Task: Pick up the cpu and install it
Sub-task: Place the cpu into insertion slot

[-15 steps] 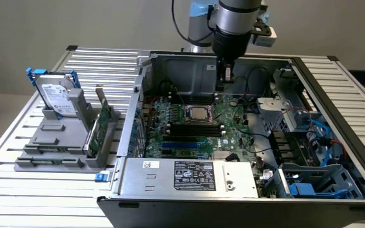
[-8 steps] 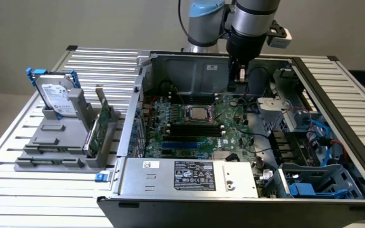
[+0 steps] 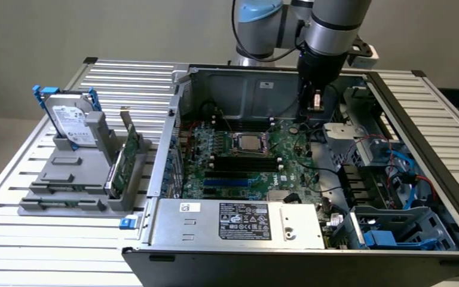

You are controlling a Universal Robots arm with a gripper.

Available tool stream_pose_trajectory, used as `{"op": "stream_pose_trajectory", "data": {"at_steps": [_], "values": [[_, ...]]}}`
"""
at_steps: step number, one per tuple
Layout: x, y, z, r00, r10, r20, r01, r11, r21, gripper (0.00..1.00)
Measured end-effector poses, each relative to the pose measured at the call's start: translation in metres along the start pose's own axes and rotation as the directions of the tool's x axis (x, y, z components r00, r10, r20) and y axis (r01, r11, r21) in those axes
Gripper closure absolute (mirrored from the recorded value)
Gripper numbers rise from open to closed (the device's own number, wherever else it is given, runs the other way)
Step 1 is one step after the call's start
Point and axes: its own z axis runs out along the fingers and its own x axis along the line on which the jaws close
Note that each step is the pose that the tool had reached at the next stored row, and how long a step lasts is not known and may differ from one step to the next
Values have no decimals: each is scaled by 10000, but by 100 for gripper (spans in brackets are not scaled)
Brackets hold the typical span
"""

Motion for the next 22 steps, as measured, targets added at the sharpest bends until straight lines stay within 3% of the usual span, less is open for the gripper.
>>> {"op": "stream_pose_trajectory", "data": {"at_steps": [16, 22], "values": [[-30, -6, 290, 10000, -18, -1, 18, 10000, 2, 89], [-44, -97, 379, 10000, -19, 0, 19, 10000, 2, 89]]}}
